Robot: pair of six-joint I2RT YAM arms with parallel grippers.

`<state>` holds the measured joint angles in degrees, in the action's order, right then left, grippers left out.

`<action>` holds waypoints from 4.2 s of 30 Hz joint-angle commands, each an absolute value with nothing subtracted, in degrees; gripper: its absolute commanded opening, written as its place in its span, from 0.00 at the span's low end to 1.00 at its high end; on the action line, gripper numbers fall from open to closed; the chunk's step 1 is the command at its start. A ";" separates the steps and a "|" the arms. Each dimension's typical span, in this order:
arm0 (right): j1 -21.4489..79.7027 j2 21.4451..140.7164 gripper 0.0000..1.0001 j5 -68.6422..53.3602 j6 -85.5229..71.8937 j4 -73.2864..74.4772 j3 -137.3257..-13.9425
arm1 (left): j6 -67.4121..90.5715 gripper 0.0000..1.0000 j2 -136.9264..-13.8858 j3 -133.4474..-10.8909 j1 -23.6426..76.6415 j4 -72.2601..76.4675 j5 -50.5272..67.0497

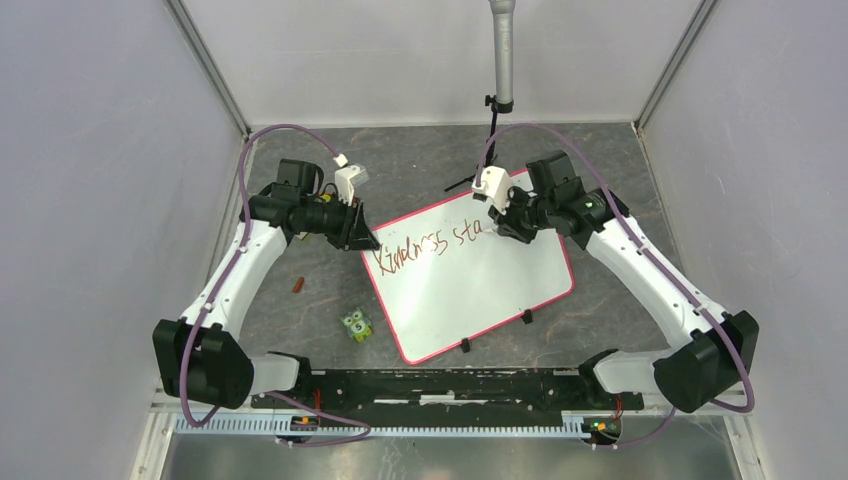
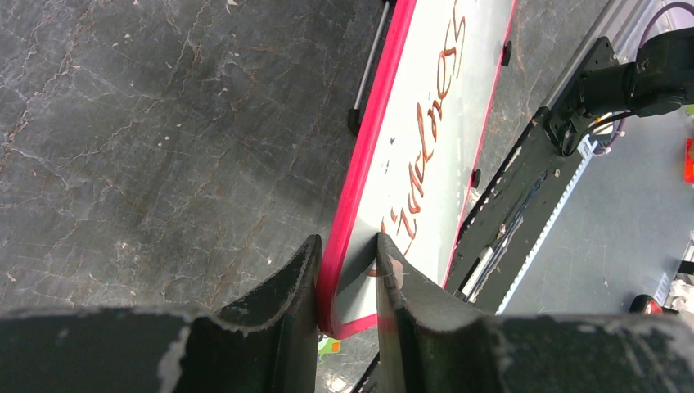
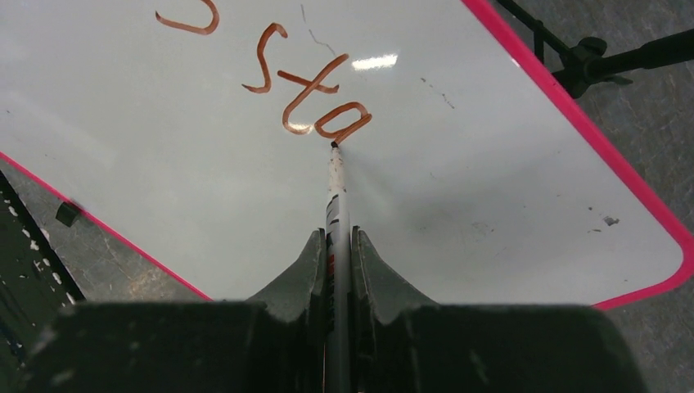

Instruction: Write a sentence on the whiteboard

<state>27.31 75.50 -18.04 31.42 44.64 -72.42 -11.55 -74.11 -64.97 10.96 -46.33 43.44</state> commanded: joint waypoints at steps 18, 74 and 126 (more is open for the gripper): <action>24.75 82.33 0.00 -21.23 25.25 52.04 -90.24 | -15.82 0.03 -74.05 -64.44 11.78 -47.96 43.15; 21.25 74.17 0.00 -26.91 36.50 41.95 -75.47 | -23.72 0.02 -80.73 -74.05 12.00 -53.97 39.90; 21.54 76.40 0.00 -22.28 36.74 43.74 -76.28 | -22.58 0.02 -80.15 -71.63 11.95 -51.95 39.70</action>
<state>21.39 75.24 -22.41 37.39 45.93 -73.23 -19.38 -80.95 -72.66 11.60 -53.69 43.62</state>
